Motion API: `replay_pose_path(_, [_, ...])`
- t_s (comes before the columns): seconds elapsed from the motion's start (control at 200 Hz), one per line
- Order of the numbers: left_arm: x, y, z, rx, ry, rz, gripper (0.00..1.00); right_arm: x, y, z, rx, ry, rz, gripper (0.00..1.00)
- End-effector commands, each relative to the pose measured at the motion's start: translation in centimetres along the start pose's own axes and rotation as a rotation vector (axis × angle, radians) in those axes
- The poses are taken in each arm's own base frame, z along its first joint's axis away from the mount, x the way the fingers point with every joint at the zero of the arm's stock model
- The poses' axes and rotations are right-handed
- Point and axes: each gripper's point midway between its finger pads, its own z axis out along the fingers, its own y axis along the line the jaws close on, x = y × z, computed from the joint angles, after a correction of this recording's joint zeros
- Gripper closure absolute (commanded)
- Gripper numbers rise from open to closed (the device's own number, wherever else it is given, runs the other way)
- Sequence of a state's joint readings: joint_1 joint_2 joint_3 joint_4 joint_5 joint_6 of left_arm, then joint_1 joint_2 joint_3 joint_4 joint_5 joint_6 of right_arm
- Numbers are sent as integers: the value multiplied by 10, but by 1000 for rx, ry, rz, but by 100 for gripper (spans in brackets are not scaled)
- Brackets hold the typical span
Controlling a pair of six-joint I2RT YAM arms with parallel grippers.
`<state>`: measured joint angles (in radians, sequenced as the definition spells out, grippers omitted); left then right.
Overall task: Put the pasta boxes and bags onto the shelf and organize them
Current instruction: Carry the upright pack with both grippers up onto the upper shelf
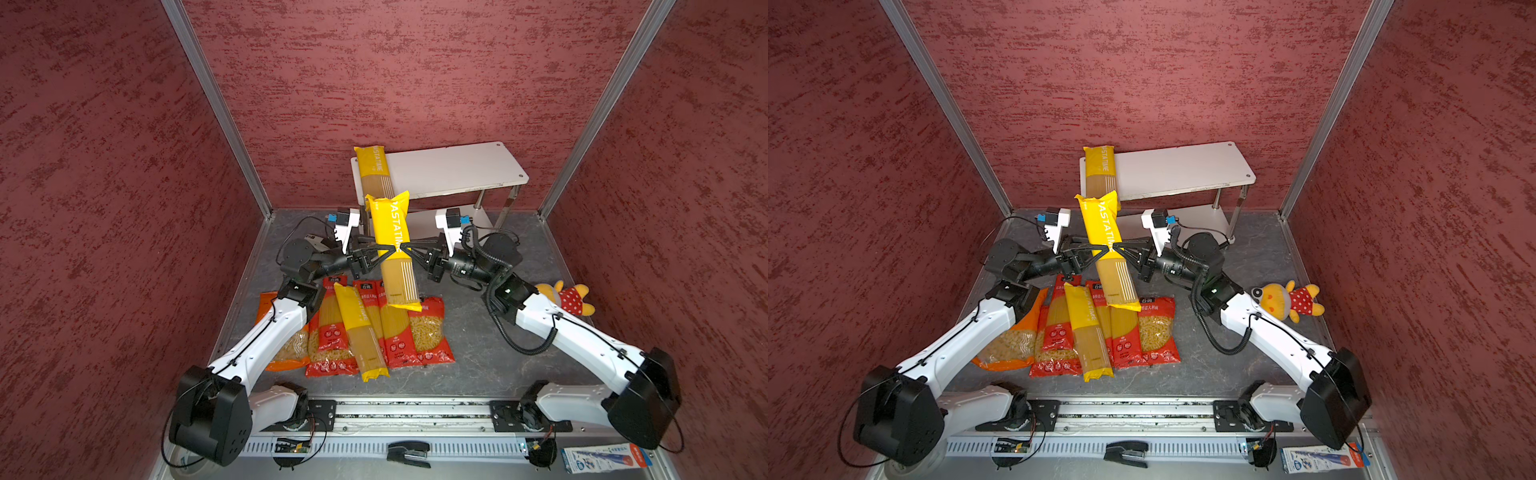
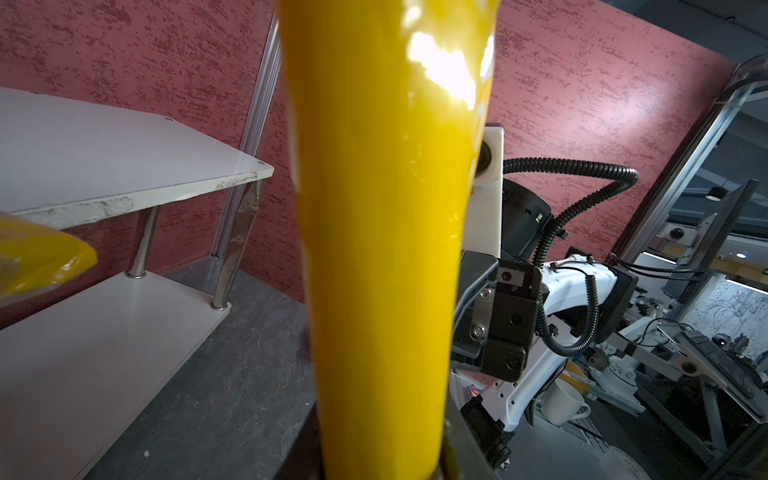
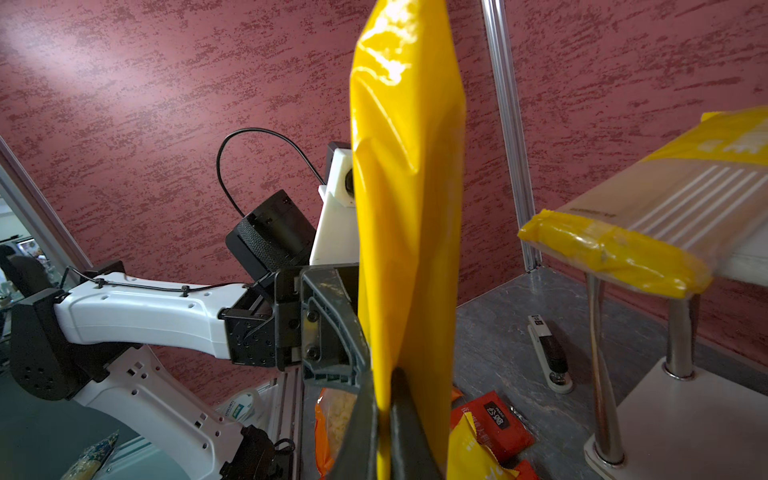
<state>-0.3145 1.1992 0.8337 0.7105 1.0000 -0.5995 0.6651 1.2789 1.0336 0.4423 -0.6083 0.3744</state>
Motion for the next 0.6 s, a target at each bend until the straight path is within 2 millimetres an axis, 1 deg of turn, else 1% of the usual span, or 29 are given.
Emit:
replay_pose_path(0.0, [-10,-16,6,52,3,39,88,-46,29,-4,-84,-133,-93,100])
replay_pose_path(0.055, [-12,-18,7,45,-1,43,89,-42,24,-3,-68,-123,-82,100])
replay_pose_path(0.09, [-13,-21,8,44,0,49,90,-40,22,-3,-54,-122,-77,96])
replay_pose_path(0.11, [-14,-22,9,42,0,54,91,-38,20,-3,-46,-122,-73,93])
replay_pose_path(0.155, [-17,-23,10,30,-5,63,94,-35,15,-4,-27,-124,-63,83])
replay_pose_path(0.21, [-22,-24,10,15,-18,70,100,-28,10,-7,-2,-123,-51,71])
replay_pose_path(0.266, [-30,-22,10,-7,-36,67,100,-23,3,-10,34,-123,-34,62])
replay_pose_path(0.351, [-42,-25,11,-14,-60,77,100,-14,-10,-16,90,-111,-5,56])
replay_pose_path(0.496, [-58,-23,13,-38,-99,81,100,1,-32,-32,188,-99,56,43])
replay_pose_path(0.596, [-72,-21,15,-59,-138,92,100,15,-41,-42,220,-75,90,35])
